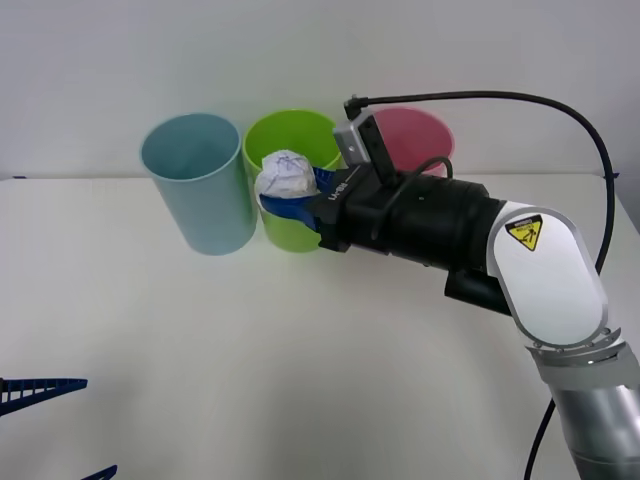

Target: Put cans in the blue bin and PET bottles in the pink bin and trash in the green bin.

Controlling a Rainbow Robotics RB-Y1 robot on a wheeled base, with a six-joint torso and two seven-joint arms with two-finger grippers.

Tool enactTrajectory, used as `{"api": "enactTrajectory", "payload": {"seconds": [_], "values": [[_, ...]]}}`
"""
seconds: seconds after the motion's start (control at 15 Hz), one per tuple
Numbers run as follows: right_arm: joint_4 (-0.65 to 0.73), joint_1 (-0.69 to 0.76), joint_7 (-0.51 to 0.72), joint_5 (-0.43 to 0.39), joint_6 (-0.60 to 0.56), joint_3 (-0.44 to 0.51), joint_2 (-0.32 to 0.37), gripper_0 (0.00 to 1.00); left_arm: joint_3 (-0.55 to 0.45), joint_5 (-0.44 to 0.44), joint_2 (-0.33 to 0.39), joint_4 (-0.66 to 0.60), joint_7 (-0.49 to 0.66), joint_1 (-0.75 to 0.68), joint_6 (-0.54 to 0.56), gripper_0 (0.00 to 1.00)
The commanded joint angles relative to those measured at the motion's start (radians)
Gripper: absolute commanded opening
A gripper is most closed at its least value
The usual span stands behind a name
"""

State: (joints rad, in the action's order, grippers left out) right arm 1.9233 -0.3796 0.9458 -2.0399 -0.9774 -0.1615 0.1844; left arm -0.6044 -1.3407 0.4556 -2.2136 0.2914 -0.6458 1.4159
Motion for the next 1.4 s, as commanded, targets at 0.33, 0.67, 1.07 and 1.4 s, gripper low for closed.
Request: {"api": "enactTrajectory", "payload": {"seconds": [0.33, 0.67, 1.07, 1.4], "values": [[-0.076, -0.188, 0.220, -0.296, -0.001, -0.010, -0.066, 0.00, 0.000, 0.000, 0.000, 0.000, 0.000, 0.000, 0.000, 1.00], [-0.227, -0.305, 0.202, -0.330, -0.001, 0.019, -0.066, 0.00, 0.000, 0.000, 0.000, 0.000, 0.000, 0.000, 0.000, 1.00], [-0.372, -0.406, 0.192, -0.401, -0.003, 0.028, -0.066, 0.00, 0.000, 0.000, 0.000, 0.000, 0.000, 0.000, 0.000, 1.00], [-0.507, -0.487, 0.192, -0.460, 0.013, 0.023, -0.075, 0.00, 0.000, 0.000, 0.000, 0.000, 0.000, 0.000, 0.000, 1.00]]}}
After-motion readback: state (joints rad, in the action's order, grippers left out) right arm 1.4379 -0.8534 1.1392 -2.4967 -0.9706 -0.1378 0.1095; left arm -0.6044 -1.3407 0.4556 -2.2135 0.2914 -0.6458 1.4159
